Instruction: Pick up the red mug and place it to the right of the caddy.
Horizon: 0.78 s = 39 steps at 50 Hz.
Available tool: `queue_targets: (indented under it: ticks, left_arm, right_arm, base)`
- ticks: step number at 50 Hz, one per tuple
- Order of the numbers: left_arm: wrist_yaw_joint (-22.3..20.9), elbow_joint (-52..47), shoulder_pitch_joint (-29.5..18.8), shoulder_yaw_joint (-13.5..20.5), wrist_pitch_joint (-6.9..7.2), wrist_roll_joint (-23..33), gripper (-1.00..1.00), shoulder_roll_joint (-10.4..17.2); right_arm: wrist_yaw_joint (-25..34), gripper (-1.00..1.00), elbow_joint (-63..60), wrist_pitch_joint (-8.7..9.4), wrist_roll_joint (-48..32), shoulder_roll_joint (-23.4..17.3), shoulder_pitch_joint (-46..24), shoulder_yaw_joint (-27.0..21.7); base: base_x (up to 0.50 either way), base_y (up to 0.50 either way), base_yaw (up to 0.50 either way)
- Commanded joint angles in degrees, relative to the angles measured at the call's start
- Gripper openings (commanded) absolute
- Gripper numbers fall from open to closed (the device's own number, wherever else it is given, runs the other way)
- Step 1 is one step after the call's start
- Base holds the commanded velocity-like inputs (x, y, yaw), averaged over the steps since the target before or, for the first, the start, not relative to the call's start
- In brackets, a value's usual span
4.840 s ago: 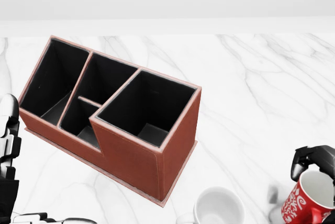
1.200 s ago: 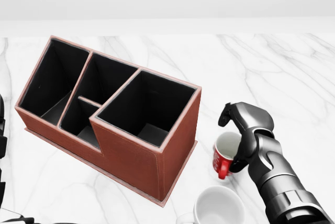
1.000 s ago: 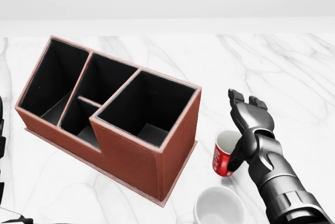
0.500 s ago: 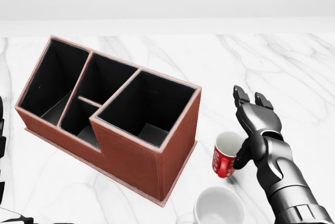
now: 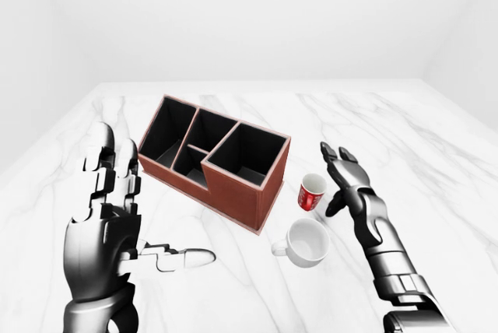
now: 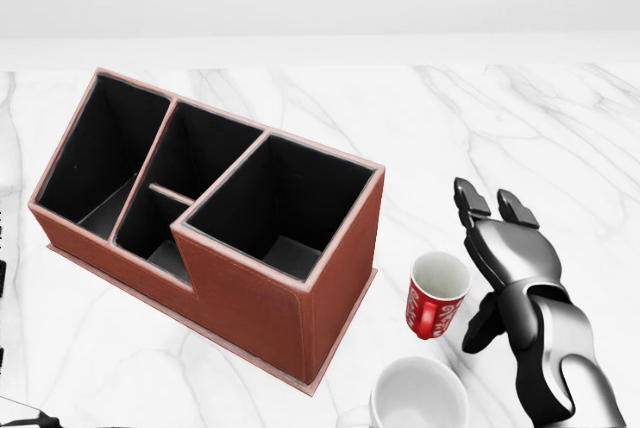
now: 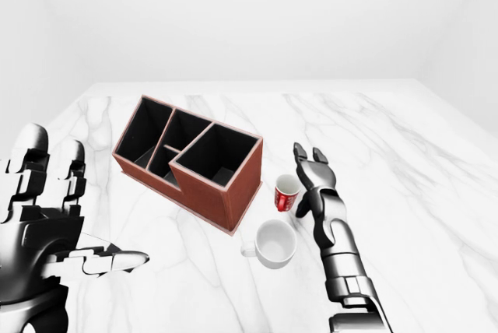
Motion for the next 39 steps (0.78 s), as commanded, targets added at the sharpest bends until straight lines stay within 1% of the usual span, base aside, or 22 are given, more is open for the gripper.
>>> queue_targets:
  ticks: [1, 2, 3, 9, 10, 12, 15, 18, 22, 23, 27, 28, 30, 31, 34, 35, 37, 38, 39]
  left_arm:
    - [0.1, 0.1, 0.6, -1.0, 0.00, 0.6, 1.00, 0.1]
    - [0.1, 0.1, 0.7, -1.1, 0.00, 0.6, 1.00, 0.1]
    - [0.1, 0.2, 0.7, -1.0, 0.00, 0.5, 1.00, 0.2]
    - [0.0, -0.9, 1.1, -0.9, 0.00, 0.3, 1.00, 0.1]
    - [0.0, -0.9, 1.0, -0.9, 0.00, 0.3, 1.00, 0.1]
    - [0.0, -1.1, 1.2, -1.0, 0.00, 0.4, 1.00, 0.1]
    - [0.0, -1.3, 1.3, -1.1, 0.00, 0.4, 1.00, 0.1]
    - [0.1, -1.3, 1.2, -1.1, 0.00, 0.5, 1.00, 0.1]
    - [0.1, -1.4, 1.5, -1.4, 0.00, 0.6, 1.00, 0.1]
    - [0.1, -1.7, 1.7, -1.5, 0.00, 0.7, 1.00, 0.1]
    - [-0.1, -2.4, 2.2, -1.6, 0.00, 0.6, 1.00, 0.1]
    - [-0.2, -2.7, 2.6, -1.6, 0.00, 0.5, 1.00, 0.0]
    - [-0.3, -3.0, 2.8, -1.7, 0.00, 0.6, 1.00, -0.1]
    - [-0.4, -3.7, 3.3, -1.9, 0.00, 0.6, 1.00, -0.2]
    - [-0.5, -4.1, 3.7, -2.1, 0.00, 0.7, 1.00, -0.2]
    - [-0.5, -4.4, 3.8, -2.3, 0.00, 0.8, 1.00, -0.2]
    - [-0.5, -4.3, 4.1, -2.6, 0.00, 1.0, 1.00, -0.2]
    - [-0.6, -4.2, 4.6, -2.9, 0.00, 1.2, 1.00, -0.2]
    - [-0.5, -4.4, 4.7, -3.1, 0.00, 1.3, 1.00, -0.2]
  right_arm:
    - [11.6, 1.00, -19.4, 0.00, 0.6, -0.9, 5.5, -4.5]
    - [13.1, 1.00, -21.5, 0.00, 0.9, -1.1, 5.5, -5.2]
    - [16.3, 1.00, -25.4, 0.00, 1.7, -1.7, 4.9, -6.7]
    - [26.0, 1.00, -35.7, 0.00, 3.5, -5.0, 2.8, -11.1]
    - [26.2, 1.00, -35.9, 0.00, 3.5, -5.0, 2.8, -11.1]
    - [29.6, 1.00, -39.6, 0.00, 4.0, -6.2, 2.5, -12.6]
    - [30.3, 1.00, -45.0, 0.00, 5.8, -7.4, 2.2, -15.0]
    - [30.3, 1.00, -48.1, 0.00, 7.1, -8.1, 2.7, -16.1]
    - [30.3, 1.00, -57.6, 0.00, 10.2, -8.1, 4.3, -18.8]
    - [30.3, 1.00, -61.3, 0.00, 10.7, -7.8, 5.9, -19.6]
    - [30.3, 1.00, -71.6, 0.00, 14.0, -5.5, 10.5, -22.6]
    - [30.3, 1.00, -75.0, 0.00, 15.8, -4.5, 12.0, -24.1]
    - [30.3, 1.00, -76.3, 0.00, 16.6, -4.4, 12.7, -24.6]
    - [30.3, 1.00, -80.7, 0.00, 19.2, -2.7, 15.0, -27.5]
    - [30.3, 1.00, -82.7, 0.00, 23.7, 1.2, 17.4, -32.4]
    - [30.3, 1.00, -82.7, 0.00, 26.7, 4.3, 18.7, -36.4]
    - [30.3, 1.00, -82.7, 0.00, 30.4, 7.9, 19.5, -40.9]
    - [30.3, 1.00, -82.7, 0.00, 34.1, 10.9, 22.0, -44.4]
    - [30.3, 1.00, -82.7, 0.00, 35.8, 12.3, 23.2, -45.5]
  base:
    - [0.00, 0.00, 0.00]
    - [0.00, 0.00, 0.00]
    - [0.00, 0.00, 0.00]
    - [0.00, 0.00, 0.00]
    - [0.00, 0.00, 0.00]
    - [0.00, 0.00, 0.00]
    - [0.00, 0.00, 0.00]
    - [0.00, 0.00, 0.00]
    - [0.00, 0.00, 0.00]
    - [0.00, 0.00, 0.00]
    - [0.00, 0.00, 0.00]
    - [0.00, 0.00, 0.00]
    - [0.00, 0.00, 0.00]
    - [0.00, 0.00, 0.00]
    - [0.00, 0.00, 0.00]
    - [0.00, 0.00, 0.00]
    - [0.00, 0.00, 0.00]
    - [0.00, 0.00, 0.00]
    - [0.00, 0.00, 0.00]
